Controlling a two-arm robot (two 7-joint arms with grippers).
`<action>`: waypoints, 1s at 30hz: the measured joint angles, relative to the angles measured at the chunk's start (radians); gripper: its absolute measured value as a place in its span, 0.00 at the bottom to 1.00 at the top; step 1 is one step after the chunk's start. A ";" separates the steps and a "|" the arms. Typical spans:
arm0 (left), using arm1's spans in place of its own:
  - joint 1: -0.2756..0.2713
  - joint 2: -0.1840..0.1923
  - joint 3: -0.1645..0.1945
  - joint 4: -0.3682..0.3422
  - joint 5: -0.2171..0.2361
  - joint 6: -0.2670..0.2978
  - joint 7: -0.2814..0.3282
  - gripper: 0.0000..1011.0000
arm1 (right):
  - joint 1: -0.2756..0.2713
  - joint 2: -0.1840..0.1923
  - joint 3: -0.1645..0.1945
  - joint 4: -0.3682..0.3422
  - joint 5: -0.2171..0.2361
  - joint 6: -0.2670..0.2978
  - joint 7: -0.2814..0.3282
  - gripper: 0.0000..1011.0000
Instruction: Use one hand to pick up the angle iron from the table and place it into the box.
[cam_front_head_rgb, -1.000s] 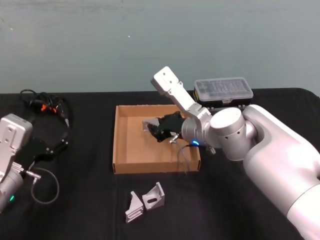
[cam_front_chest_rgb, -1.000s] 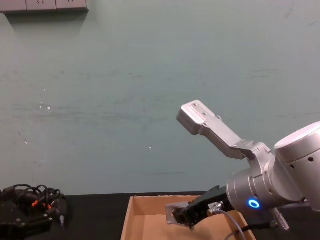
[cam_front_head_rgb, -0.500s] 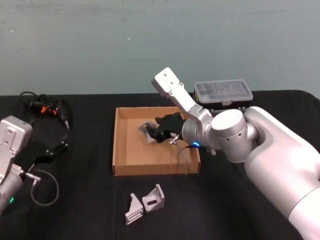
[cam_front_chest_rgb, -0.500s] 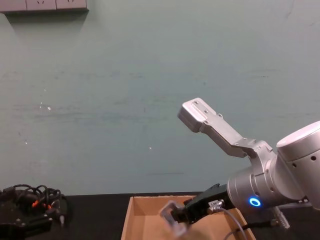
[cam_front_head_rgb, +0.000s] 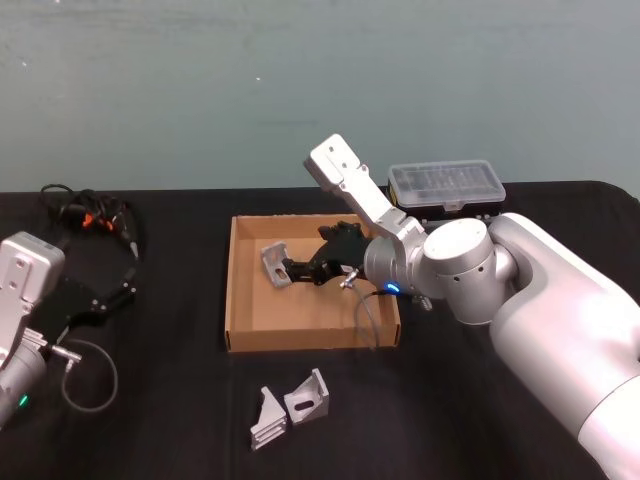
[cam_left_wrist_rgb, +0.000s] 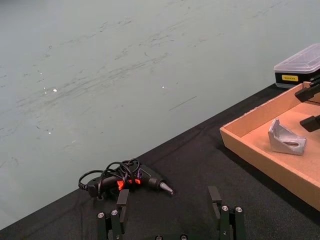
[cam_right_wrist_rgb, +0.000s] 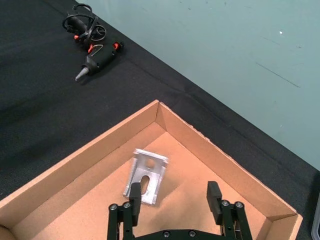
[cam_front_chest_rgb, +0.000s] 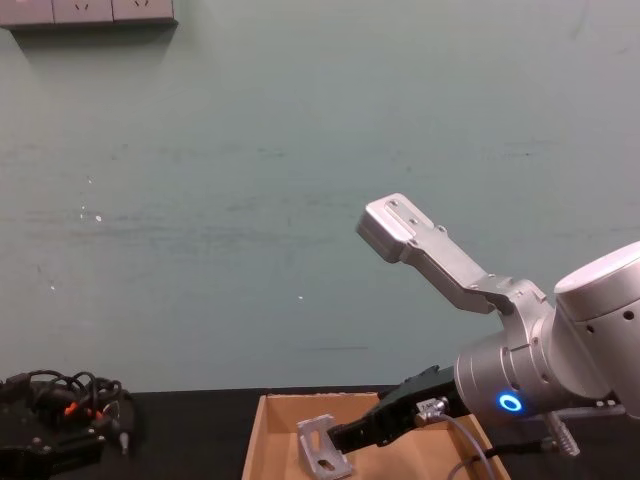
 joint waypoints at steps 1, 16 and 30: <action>0.000 0.000 0.000 0.000 0.000 0.000 0.000 0.99 | 0.000 0.000 0.000 0.000 0.000 0.000 0.000 0.86; 0.000 0.000 0.000 0.000 0.000 0.000 0.000 0.99 | -0.079 0.047 0.058 -0.118 0.041 -0.033 0.045 0.99; 0.000 0.000 0.000 0.000 0.000 0.000 0.000 0.99 | -0.252 0.248 0.077 -0.376 0.160 -0.182 0.318 0.99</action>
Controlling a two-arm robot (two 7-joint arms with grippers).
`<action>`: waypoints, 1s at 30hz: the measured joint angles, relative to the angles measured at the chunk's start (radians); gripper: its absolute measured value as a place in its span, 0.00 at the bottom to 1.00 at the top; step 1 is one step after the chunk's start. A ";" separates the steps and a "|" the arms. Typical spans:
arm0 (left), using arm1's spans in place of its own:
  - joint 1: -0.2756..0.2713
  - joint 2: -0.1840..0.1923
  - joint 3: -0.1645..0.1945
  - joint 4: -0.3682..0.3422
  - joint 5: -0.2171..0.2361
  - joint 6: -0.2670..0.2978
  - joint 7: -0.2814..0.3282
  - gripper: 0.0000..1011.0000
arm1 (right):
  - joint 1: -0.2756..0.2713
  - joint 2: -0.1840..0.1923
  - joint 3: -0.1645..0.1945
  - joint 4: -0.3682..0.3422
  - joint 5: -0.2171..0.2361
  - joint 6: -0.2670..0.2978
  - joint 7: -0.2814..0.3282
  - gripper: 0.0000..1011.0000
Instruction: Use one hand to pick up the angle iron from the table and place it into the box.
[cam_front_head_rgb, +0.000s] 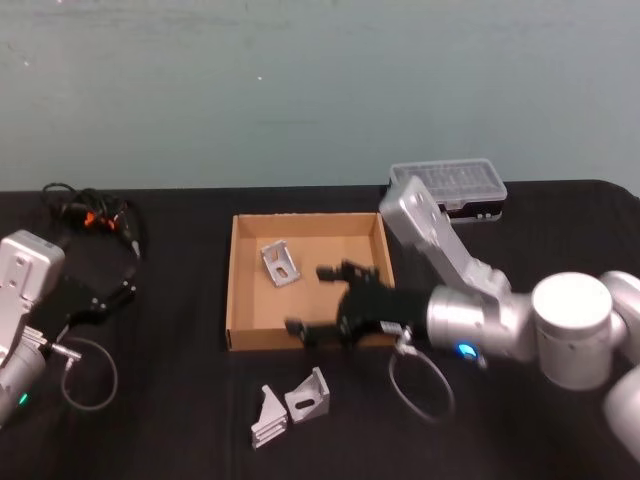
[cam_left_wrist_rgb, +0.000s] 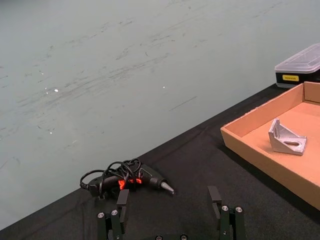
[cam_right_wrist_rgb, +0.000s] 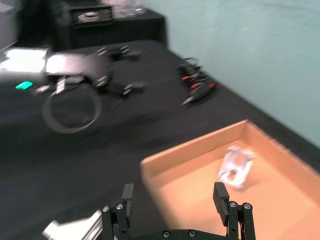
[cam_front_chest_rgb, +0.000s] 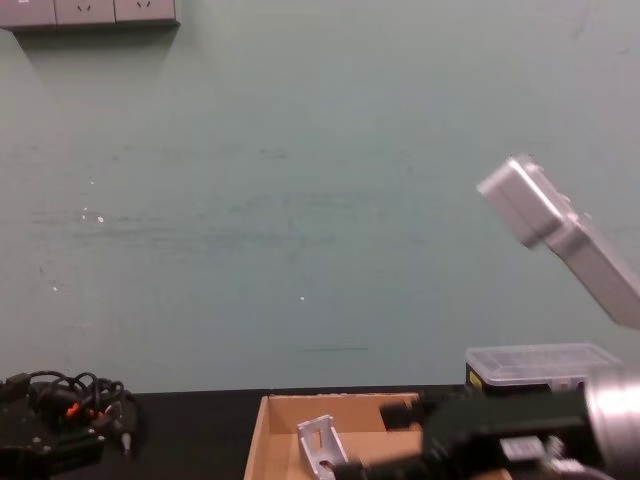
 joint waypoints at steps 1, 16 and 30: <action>0.000 0.000 0.000 0.000 0.000 0.000 0.000 0.99 | -0.012 0.022 -0.006 -0.006 0.009 -0.019 0.030 0.99; 0.000 0.000 0.000 0.000 0.000 0.000 0.000 0.99 | 0.000 0.124 -0.090 0.056 0.046 -0.189 0.270 0.99; 0.000 0.000 0.000 0.000 0.000 0.000 0.000 0.99 | 0.043 0.093 -0.151 0.111 0.038 -0.191 0.254 0.99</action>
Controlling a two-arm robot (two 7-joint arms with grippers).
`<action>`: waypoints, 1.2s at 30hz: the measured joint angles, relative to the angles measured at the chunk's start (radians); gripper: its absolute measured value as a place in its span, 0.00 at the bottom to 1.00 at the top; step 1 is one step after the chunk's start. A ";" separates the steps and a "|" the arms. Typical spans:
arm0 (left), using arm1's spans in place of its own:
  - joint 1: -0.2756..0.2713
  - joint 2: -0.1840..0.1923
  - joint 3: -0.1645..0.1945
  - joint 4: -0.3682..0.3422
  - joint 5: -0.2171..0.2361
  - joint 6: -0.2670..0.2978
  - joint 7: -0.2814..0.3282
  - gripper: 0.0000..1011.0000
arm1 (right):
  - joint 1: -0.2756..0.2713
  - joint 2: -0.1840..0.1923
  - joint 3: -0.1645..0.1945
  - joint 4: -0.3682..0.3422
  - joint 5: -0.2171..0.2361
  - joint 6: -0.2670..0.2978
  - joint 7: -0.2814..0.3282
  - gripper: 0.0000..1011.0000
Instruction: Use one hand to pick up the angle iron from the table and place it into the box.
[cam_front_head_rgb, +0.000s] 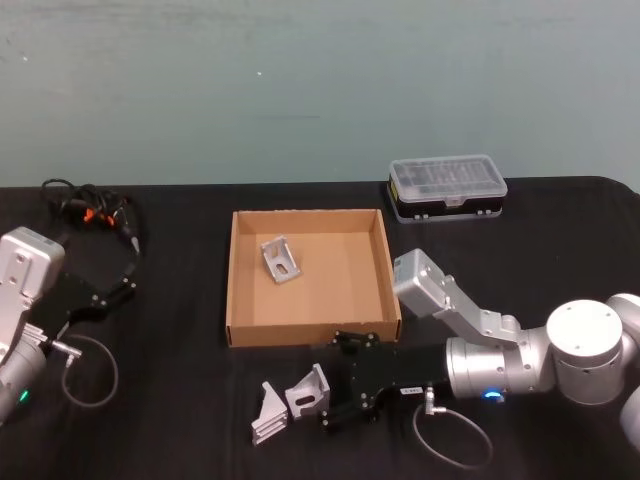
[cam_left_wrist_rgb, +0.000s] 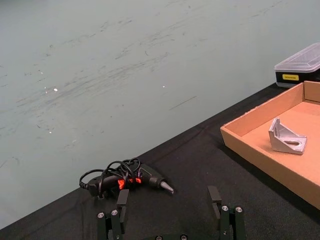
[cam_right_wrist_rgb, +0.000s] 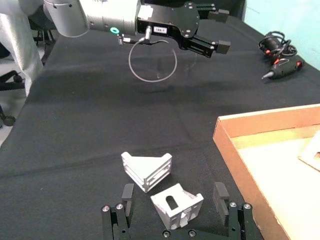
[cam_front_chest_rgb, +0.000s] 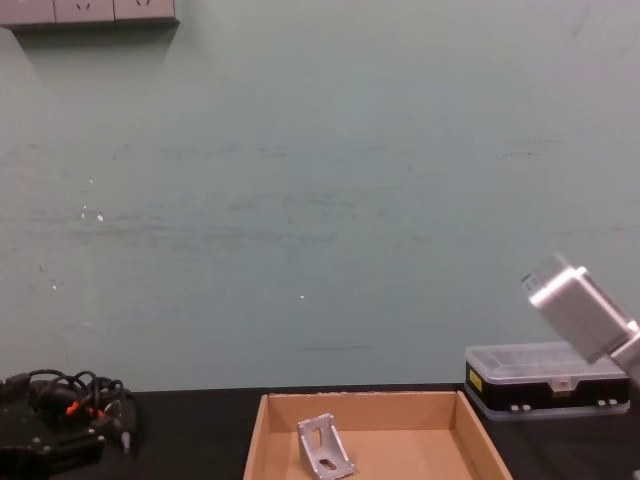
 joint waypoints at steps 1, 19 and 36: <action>0.000 0.000 0.000 0.000 0.000 0.000 0.000 0.99 | 0.003 -0.002 -0.003 0.003 -0.002 0.002 -0.002 0.99; 0.000 0.000 0.000 0.000 0.000 0.000 0.000 0.99 | 0.048 -0.034 -0.061 0.061 -0.028 0.033 -0.053 0.99; 0.000 0.000 0.000 0.000 0.000 0.000 0.000 0.99 | 0.045 -0.032 -0.057 0.057 -0.027 0.031 -0.052 0.76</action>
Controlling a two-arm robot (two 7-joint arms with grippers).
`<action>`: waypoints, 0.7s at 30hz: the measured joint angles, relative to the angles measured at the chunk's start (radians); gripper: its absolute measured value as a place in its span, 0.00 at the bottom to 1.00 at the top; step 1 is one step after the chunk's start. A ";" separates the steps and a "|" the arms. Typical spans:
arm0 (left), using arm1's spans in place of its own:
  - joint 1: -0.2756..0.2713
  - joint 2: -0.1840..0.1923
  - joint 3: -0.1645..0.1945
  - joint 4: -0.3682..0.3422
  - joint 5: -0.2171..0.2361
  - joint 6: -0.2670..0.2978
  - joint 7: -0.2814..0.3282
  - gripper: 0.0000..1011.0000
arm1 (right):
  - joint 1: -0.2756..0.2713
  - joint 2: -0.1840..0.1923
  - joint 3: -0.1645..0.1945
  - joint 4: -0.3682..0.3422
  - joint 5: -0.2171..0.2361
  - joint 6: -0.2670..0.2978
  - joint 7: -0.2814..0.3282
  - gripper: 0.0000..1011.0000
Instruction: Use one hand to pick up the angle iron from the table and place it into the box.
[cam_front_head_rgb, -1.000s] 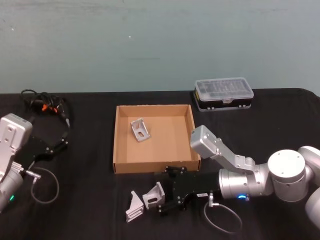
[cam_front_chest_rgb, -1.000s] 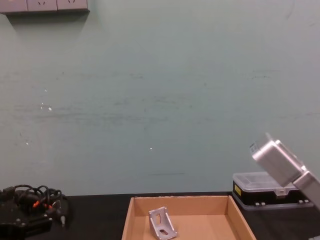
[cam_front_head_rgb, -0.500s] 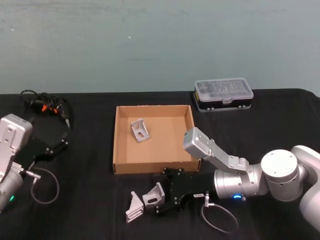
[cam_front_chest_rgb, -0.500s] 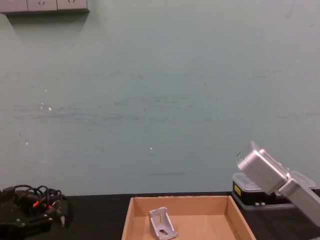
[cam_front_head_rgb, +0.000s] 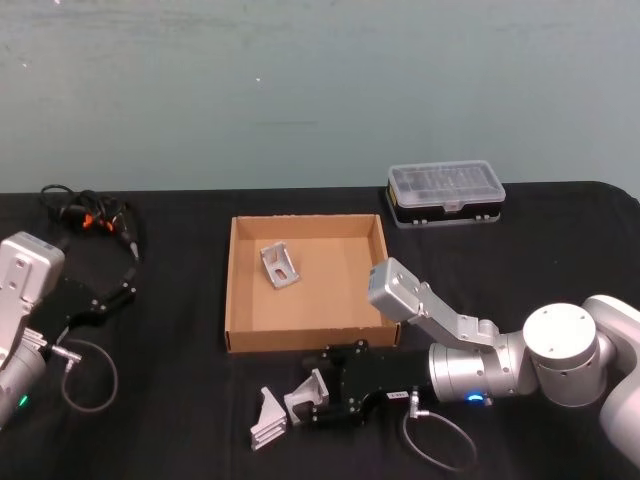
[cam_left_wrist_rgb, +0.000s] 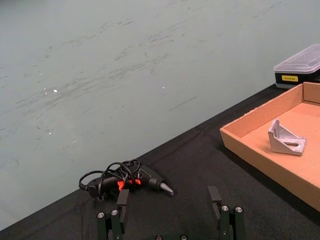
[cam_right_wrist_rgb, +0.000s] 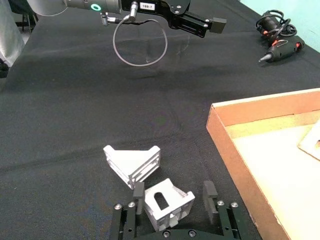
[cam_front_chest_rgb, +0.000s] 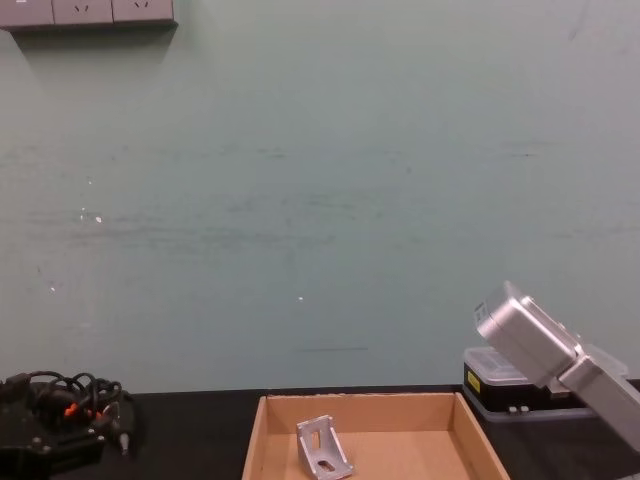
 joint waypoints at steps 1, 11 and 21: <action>0.000 0.000 0.000 0.000 0.000 0.000 0.000 0.99 | 0.000 0.000 0.000 0.000 0.000 0.000 0.000 0.73; 0.000 0.000 0.000 0.000 0.000 0.000 0.000 0.99 | -0.001 0.001 0.001 -0.001 0.001 -0.001 0.000 0.45; 0.000 0.000 0.000 0.000 0.000 0.000 0.000 0.99 | -0.001 0.001 0.002 -0.002 0.002 -0.001 0.001 0.21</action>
